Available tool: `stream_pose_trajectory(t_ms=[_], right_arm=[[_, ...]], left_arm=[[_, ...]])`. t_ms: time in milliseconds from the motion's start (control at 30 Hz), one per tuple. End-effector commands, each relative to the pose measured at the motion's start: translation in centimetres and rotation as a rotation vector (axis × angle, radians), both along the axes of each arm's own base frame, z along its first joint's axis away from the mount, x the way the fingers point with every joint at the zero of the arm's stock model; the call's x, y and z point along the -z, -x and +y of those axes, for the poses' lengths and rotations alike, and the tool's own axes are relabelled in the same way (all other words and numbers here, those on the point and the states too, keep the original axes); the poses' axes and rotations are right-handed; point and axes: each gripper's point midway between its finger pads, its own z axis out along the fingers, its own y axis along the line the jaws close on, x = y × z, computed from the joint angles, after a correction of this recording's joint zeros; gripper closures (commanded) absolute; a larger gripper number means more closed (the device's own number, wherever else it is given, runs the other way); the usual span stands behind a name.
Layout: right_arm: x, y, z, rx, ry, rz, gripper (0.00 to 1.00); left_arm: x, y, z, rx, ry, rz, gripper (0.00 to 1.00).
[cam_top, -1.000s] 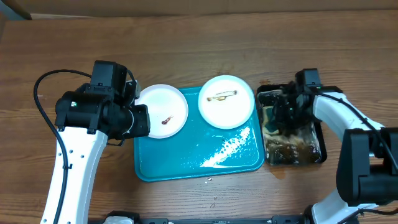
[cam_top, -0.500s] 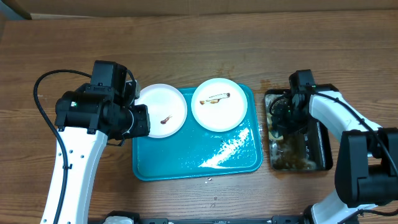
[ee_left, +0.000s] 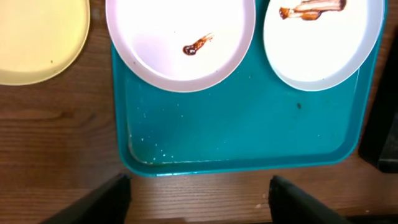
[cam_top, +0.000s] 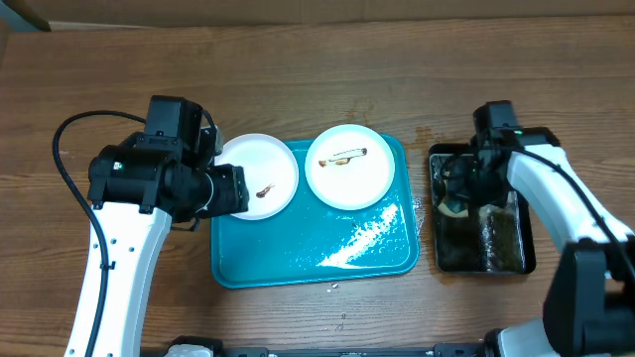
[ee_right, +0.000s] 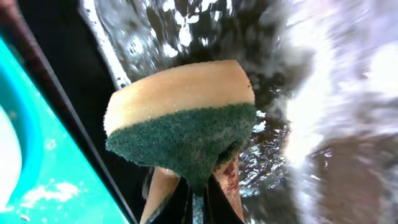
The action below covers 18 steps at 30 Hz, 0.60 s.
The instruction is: Clean dirty plates on tray and stack at the side
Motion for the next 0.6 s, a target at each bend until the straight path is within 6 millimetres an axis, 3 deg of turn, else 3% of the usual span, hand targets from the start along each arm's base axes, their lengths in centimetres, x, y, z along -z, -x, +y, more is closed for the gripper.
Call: stream_pose_trajectory(t_ms=[0, 33, 167, 367, 500, 567], right_arm=[[-1.5, -0.3, -1.5, 0.036, 0.066, -0.034, 0.96], [-1.3, 0.0, -2.0, 0.050, 0.091, -0.022, 0.96], [-0.4, 1.1, -2.2, 0.049, 0.104, 0.013, 0.96], [1.0, 2.4, -2.2, 0.047, 0.105, 0.047, 0.96], [1.2, 2.7, -2.2, 0.046, 0.100, 0.056, 0.96], [1.2, 2.7, -2.2, 0.046, 0.100, 0.055, 0.96]], left_arm=[[-0.1, -0.8, -0.1, 0.008, -0.006, -0.024, 0.41], [0.1, -1.1, -0.1, 0.004, -0.007, -0.024, 0.51], [2.0, -1.7, 0.4, -0.072, -0.036, 0.044, 0.62], [5.6, -3.3, 1.6, -0.154, -0.110, 0.139, 0.55], [6.4, -7.4, 2.7, -0.059, -0.209, 0.013, 0.54], [6.2, -9.8, 2.9, 0.023, -0.255, -0.076, 0.45]])
